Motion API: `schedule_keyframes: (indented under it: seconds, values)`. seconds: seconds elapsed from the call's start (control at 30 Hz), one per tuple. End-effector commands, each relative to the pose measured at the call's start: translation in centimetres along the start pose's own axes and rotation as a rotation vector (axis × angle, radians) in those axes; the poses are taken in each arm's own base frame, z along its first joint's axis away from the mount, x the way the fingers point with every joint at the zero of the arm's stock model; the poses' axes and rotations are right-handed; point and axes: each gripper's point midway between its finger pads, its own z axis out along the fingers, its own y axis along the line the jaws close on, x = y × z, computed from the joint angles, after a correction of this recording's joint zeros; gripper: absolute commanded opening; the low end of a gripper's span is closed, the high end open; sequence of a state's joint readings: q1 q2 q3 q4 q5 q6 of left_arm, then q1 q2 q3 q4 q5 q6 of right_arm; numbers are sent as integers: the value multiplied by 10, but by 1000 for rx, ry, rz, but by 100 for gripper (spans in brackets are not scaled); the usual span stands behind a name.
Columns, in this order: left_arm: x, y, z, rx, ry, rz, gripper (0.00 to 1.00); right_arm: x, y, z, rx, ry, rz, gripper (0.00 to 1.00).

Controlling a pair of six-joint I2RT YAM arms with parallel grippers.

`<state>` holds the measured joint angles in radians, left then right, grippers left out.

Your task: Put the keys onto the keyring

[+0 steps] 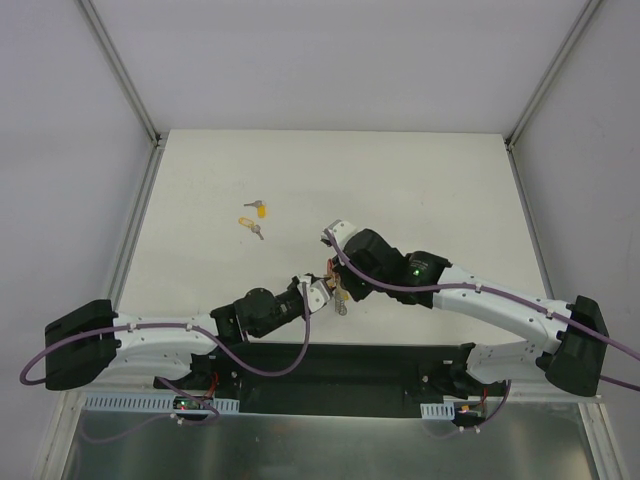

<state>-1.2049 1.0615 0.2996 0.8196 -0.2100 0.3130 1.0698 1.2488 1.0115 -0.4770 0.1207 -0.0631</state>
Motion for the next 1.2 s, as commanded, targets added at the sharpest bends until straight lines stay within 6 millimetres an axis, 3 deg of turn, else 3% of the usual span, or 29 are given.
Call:
schedule_keyframes:
  seconds: [0.0,0.47,1.17]
  values:
    - [-13,2,4,-16,-44,1,25,-17,3,-9,2,-43,16,1]
    - [-3,6,12,-53,-6,20,25,-19,5,-10,0,-48,14,1]
    - [-12,16,18,-112,-62,14,23,-18,9,-9,-13,-41,7,1]
